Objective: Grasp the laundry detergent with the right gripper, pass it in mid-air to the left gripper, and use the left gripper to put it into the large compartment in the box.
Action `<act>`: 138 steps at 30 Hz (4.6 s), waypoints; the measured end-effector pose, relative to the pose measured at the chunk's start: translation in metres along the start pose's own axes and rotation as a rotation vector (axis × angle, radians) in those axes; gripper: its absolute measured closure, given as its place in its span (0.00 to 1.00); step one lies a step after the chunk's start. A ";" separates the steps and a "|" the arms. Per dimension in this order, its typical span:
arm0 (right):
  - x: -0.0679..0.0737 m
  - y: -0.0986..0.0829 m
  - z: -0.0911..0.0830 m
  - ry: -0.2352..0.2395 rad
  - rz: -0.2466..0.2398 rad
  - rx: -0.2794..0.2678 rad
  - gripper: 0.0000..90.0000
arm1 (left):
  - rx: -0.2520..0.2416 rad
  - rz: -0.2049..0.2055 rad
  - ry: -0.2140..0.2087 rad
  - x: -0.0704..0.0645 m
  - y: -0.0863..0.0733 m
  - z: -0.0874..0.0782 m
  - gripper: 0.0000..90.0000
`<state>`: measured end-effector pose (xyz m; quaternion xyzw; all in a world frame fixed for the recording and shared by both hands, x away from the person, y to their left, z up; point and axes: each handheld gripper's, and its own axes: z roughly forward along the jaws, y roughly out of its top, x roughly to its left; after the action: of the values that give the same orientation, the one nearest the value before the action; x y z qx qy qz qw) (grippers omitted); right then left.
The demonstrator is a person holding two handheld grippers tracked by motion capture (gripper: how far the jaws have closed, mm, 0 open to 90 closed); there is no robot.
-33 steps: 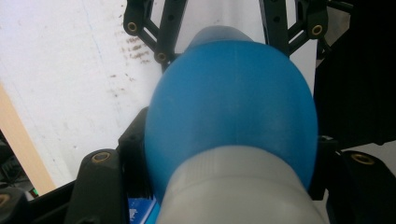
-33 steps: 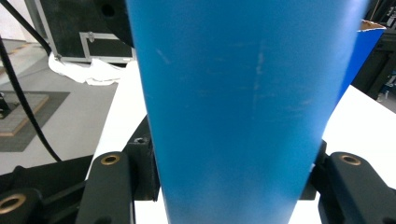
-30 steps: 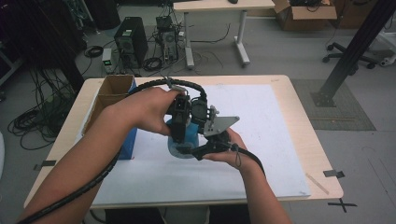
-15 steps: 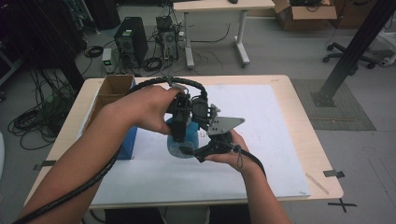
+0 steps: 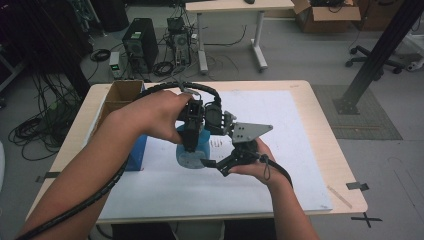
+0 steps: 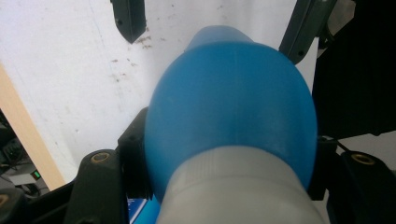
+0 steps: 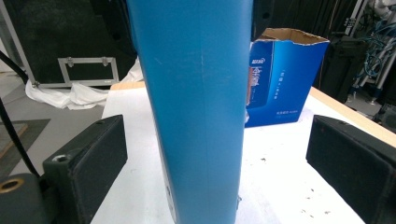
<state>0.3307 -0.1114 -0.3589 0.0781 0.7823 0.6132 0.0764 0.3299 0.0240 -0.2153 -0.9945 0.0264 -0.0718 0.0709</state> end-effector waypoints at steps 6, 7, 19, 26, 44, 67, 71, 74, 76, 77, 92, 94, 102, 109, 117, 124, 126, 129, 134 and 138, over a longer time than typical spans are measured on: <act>-0.004 0.006 -0.023 -0.028 -0.017 0.051 0.00 | -0.024 -0.017 0.000 0.002 -0.005 -0.010 0.42; -0.005 0.008 -0.029 -0.037 -0.018 0.055 0.00 | -0.025 -0.027 -0.003 0.003 -0.006 -0.012 0.42; -0.009 0.024 -0.084 -0.126 -0.049 0.067 0.00 | -0.043 -0.113 -0.038 0.026 -0.020 -0.032 0.42; -0.017 0.029 -0.103 -0.145 -0.092 0.149 0.00 | -0.065 -0.225 -0.082 0.040 -0.034 -0.057 0.42; -0.038 0.059 -0.129 -0.196 -0.156 0.316 0.00 | -0.079 -0.490 -0.099 0.068 -0.090 -0.102 0.42; -0.059 0.075 -0.142 -0.222 -0.144 0.367 0.00 | -0.011 -0.971 -0.100 0.087 -0.157 -0.124 0.42; -0.060 0.081 -0.144 -0.217 -0.143 0.363 0.01 | -0.013 -1.031 -0.090 0.090 -0.168 -0.125 0.42; -0.061 0.085 -0.145 -0.221 -0.150 0.365 0.01 | -0.023 -1.088 -0.100 0.092 -0.179 -0.125 0.42; -0.060 0.089 -0.146 -0.224 -0.156 0.373 0.01 | -0.029 -1.114 -0.108 0.093 -0.186 -0.124 0.42; -0.060 0.090 -0.146 -0.224 -0.160 0.375 0.01 | -0.031 -1.117 -0.106 0.093 -0.188 -0.124 0.42; -0.056 0.109 -0.143 -0.195 -0.187 0.487 0.01 | -0.024 -1.312 -0.115 0.094 -0.220 -0.117 0.42; -0.057 0.111 -0.142 -0.192 -0.191 0.493 0.01 | -0.023 -1.324 -0.124 0.094 -0.223 -0.114 0.42; -0.057 0.118 -0.140 -0.184 -0.192 0.552 0.01 | -0.019 -1.438 -0.135 0.097 -0.239 -0.096 0.42; -0.062 0.111 -0.138 -0.152 -0.155 0.679 0.02 | -0.014 -1.520 -0.123 0.097 -0.249 -0.077 0.42; -0.063 0.104 -0.131 -0.131 -0.127 0.774 0.02 | -0.031 -1.543 -0.136 0.095 -0.255 -0.062 0.42; -0.065 0.102 -0.127 -0.120 -0.115 0.832 0.03 | -0.013 -1.553 -0.142 0.096 -0.254 -0.049 0.42; -0.065 0.101 -0.127 -0.108 -0.110 0.871 0.03 | -0.018 -1.556 -0.146 0.095 -0.255 -0.045 0.42; -0.068 0.101 -0.125 -0.104 -0.106 0.914 0.03 | -0.014 -1.554 -0.144 0.095 -0.255 -0.039 0.42; -0.071 0.098 -0.123 -0.090 -0.095 0.947 0.03 | -0.008 -1.563 -0.144 0.095 -0.254 -0.029 0.42; -0.071 0.095 -0.122 -0.075 -0.089 0.961 0.03 | -0.007 -1.570 -0.148 0.095 -0.253 -0.020 0.42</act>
<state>0.3766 -0.2194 -0.2358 0.0932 0.9764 0.1751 0.0860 0.4316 0.2656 -0.1456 -0.7247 -0.6882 -0.0342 -0.0023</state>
